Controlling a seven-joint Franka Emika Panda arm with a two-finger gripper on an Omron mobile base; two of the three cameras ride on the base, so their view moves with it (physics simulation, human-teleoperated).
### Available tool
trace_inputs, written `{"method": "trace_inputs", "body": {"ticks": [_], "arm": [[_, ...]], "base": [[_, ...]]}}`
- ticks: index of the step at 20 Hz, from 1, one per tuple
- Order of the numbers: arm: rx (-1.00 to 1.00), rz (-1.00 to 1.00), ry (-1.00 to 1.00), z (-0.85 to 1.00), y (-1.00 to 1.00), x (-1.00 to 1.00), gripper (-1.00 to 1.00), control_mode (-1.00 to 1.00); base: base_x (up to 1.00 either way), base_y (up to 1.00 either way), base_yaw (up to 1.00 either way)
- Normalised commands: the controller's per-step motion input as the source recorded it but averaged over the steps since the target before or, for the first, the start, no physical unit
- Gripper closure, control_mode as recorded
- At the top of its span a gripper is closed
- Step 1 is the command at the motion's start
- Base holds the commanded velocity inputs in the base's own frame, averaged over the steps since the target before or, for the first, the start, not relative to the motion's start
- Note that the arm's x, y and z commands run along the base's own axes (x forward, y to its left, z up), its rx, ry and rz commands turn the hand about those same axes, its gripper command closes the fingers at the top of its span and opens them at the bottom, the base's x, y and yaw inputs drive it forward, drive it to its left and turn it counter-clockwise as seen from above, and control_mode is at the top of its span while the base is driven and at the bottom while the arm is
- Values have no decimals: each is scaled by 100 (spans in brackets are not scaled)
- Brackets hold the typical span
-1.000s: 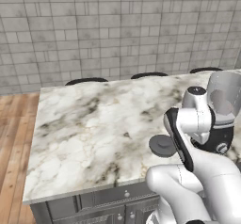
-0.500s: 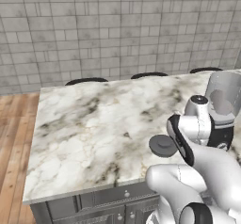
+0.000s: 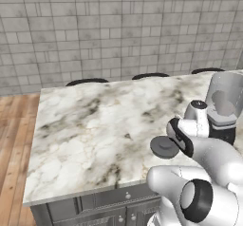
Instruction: Grab the onions from the fridge, place them in the blender, close the lid, and turn on the blender to create a marinade.
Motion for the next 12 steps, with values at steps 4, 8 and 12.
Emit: {"method": "trace_inputs", "body": {"ticks": [4, 8, 12], "arm": [[1, -4, 0, -20, 0, 29, -100, -100], [1, -5, 0, -18, 0, 28, -100, -100], [1, -4, 0, -16, 0, 24, -100, -100]], "base": [[0, 0, 0], [0, 0, 0], [0, 0, 0]]}}
